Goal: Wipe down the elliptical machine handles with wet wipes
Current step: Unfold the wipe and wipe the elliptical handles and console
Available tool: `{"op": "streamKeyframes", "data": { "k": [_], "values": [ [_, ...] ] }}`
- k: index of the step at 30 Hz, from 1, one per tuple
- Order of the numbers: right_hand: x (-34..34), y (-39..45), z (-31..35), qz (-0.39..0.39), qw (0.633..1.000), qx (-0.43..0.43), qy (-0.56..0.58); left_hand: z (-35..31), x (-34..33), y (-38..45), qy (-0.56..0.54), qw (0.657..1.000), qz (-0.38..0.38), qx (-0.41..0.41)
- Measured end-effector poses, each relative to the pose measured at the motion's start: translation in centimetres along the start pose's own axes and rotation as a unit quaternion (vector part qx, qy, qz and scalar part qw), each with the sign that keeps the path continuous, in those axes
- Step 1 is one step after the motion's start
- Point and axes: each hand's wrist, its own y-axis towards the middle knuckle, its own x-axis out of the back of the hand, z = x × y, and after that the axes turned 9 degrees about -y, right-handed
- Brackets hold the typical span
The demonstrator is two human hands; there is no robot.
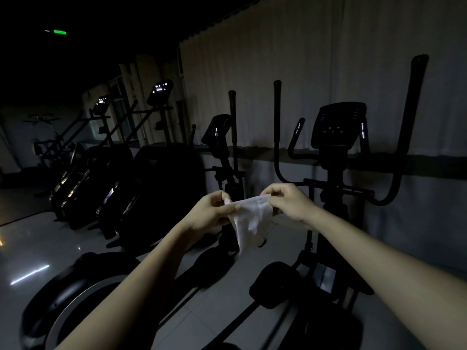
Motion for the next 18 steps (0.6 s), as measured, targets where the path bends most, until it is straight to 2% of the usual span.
{"op": "streamKeyframes", "data": {
  "k": [4,9,13,18],
  "values": [
    [0.5,0.0,-1.5,-0.014,0.999,-0.019,0.027,0.1,0.6,-0.4,0.008,1.000,0.016,0.005],
    [1.7,-0.3,-3.0,-0.042,0.997,-0.054,0.026,0.1,1.1,-0.2,0.033,0.999,-0.009,-0.007],
    [1.6,-0.7,-3.2,0.005,0.988,-0.084,0.133,0.2,0.2,0.6,0.039,0.998,-0.035,-0.032],
    [0.6,-1.4,-2.9,0.078,0.983,-0.067,0.153,0.3,-1.0,1.3,0.090,0.992,-0.054,-0.074]
  ]
}}
